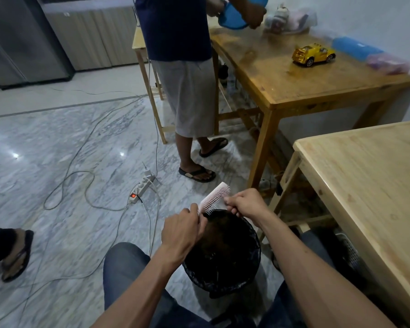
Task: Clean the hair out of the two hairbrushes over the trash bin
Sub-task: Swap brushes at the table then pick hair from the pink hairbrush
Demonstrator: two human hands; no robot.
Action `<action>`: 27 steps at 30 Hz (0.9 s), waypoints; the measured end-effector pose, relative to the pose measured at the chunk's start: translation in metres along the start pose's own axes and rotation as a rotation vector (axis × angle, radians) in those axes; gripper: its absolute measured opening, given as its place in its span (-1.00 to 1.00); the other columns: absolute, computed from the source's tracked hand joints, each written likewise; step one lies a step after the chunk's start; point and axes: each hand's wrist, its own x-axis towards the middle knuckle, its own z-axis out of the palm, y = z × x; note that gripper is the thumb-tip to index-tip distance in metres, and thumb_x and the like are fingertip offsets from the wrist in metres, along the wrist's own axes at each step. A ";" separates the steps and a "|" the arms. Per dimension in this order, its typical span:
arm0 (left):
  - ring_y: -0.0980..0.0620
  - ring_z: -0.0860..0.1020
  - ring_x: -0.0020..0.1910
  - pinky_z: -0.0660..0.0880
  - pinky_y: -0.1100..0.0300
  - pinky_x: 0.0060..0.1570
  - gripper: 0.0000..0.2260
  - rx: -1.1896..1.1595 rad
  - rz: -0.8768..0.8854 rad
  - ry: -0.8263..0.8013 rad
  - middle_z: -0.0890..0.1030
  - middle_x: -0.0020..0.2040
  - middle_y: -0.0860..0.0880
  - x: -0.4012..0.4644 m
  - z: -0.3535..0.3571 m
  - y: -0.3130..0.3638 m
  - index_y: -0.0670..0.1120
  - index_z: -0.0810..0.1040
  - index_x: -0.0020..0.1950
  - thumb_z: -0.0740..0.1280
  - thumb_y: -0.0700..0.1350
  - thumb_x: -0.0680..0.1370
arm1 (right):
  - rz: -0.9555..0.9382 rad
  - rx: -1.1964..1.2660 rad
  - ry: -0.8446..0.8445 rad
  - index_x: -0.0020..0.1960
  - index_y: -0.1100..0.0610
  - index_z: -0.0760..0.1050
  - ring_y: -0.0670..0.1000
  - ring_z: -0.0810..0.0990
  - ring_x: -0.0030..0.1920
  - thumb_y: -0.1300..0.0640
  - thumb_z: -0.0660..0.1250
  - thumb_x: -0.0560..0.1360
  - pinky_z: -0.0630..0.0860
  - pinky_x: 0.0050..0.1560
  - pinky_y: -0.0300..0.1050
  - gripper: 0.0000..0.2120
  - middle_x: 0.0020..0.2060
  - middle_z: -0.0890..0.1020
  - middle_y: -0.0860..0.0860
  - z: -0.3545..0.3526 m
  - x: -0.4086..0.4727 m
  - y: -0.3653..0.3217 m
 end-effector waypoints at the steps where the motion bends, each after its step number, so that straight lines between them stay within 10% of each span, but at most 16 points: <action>1: -0.18 0.49 -0.57 0.21 0.16 -0.56 -0.77 0.005 -0.009 0.014 0.55 -0.43 -0.10 0.000 0.002 -0.001 -0.12 0.52 -0.11 0.30 0.04 0.54 | 0.020 -0.011 0.005 -0.14 0.33 0.67 -0.12 0.47 -0.47 0.21 0.46 0.56 0.44 -0.48 -0.35 -0.81 -0.39 0.60 0.07 -0.001 0.000 0.001; 9: -0.20 0.50 -0.54 0.22 0.15 -0.52 -0.79 -0.018 -0.054 0.050 0.56 -0.40 -0.12 0.000 0.005 -0.008 -0.13 0.51 -0.07 0.28 0.01 0.58 | 0.089 -0.205 -0.076 -0.13 0.25 0.73 -0.09 0.55 -0.44 0.28 0.43 0.54 0.50 -0.42 -0.27 -0.88 -0.31 0.67 0.08 -0.022 -0.002 0.012; 14: -0.17 0.46 -0.58 0.31 0.14 -0.58 -0.79 -0.030 -0.002 0.074 0.51 -0.43 -0.07 0.000 0.003 -0.004 -0.10 0.50 -0.10 0.25 0.03 0.56 | 0.123 0.036 -0.161 0.23 0.12 0.59 -0.01 0.67 -0.14 -0.12 0.47 0.53 0.56 -0.26 -0.20 -0.60 0.12 0.69 0.04 -0.019 0.002 0.003; 20: -0.15 0.43 -0.62 0.19 0.18 -0.60 -0.83 0.028 0.052 0.098 0.49 -0.43 -0.07 0.000 0.000 -0.003 -0.10 0.55 -0.12 0.28 -0.01 0.54 | 0.112 0.118 -0.016 -0.11 0.27 0.72 -0.11 0.54 -0.44 0.16 0.54 0.50 0.50 -0.43 -0.31 -0.85 -0.31 0.69 0.07 0.002 0.008 -0.001; 27: -0.20 0.53 -0.47 0.30 0.13 -0.50 -0.81 -0.077 -0.111 0.056 0.58 -0.34 -0.12 0.001 -0.005 -0.022 -0.09 0.56 0.03 0.28 0.01 0.59 | 0.211 -0.107 -0.106 -0.19 0.26 0.70 -0.10 0.53 -0.46 0.31 0.43 0.54 0.49 -0.39 -0.26 -0.86 -0.35 0.65 0.08 -0.016 0.002 0.001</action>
